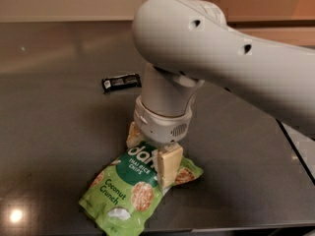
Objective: Move green rice chip bag near rxbar chocolate
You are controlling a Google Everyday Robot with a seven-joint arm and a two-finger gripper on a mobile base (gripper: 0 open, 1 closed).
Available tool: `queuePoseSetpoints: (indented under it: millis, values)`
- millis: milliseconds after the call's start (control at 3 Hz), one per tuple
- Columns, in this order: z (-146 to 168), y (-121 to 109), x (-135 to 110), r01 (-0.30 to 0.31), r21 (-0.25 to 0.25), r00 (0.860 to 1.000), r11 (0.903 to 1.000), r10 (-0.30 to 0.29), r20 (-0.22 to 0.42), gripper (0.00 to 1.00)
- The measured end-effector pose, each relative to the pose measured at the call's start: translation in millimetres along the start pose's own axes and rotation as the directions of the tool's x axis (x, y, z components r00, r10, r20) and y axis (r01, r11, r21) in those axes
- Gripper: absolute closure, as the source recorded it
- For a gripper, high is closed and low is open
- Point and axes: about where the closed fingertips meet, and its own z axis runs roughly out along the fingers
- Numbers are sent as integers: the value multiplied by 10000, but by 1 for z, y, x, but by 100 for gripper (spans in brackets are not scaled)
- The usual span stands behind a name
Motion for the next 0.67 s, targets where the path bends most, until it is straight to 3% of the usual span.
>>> queuePoseSetpoints:
  millis: [333,667]
  values:
    - [-18,-4,-2,-160,506,9999,9986,161,-11,69]
    - [-50,-19,9,-579,1326,9983,9895,581,23,93]
